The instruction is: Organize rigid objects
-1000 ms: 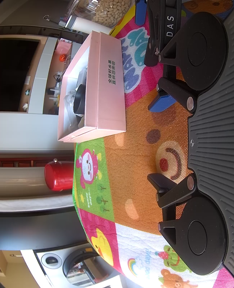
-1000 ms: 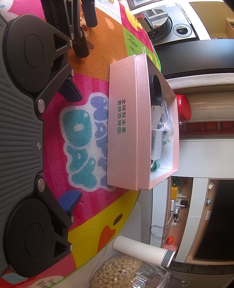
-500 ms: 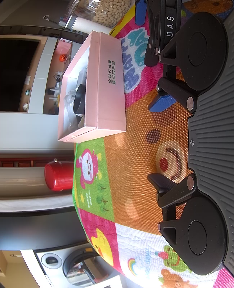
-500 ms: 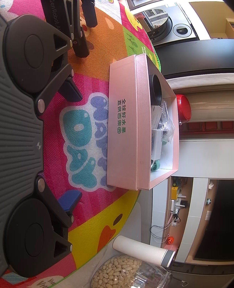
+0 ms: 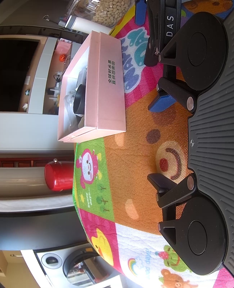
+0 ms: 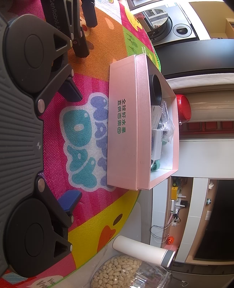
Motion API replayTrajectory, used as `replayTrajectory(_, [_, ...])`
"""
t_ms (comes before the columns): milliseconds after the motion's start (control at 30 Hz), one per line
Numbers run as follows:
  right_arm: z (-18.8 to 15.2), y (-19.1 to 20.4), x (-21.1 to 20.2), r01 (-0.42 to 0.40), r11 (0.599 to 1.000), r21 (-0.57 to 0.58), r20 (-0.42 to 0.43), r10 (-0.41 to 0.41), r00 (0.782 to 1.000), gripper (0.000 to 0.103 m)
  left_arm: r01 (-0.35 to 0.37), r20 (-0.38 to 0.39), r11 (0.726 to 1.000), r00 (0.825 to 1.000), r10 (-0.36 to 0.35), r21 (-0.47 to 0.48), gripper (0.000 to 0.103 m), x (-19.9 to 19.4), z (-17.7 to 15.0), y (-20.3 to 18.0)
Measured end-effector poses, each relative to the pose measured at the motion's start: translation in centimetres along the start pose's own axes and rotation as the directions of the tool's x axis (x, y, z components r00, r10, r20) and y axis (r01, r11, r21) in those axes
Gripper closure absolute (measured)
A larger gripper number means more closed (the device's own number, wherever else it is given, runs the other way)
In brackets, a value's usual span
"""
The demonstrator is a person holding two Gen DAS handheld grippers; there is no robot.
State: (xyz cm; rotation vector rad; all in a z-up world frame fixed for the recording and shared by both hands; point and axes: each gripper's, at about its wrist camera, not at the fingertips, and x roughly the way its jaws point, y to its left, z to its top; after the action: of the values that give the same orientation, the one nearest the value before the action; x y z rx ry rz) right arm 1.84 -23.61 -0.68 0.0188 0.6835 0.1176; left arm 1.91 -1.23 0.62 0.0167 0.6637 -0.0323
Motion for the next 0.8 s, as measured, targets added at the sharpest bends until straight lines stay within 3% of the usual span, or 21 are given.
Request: replayTrajectory(800, [0.07, 0.17, 0.04, 0.0, 1.0, 0.0, 0.0, 0.0, 1.0, 0.0, -0.001, 0.002, 1.0, 1.0, 0.001, -0.003, 0.024, -0.17, -0.14, 0.09])
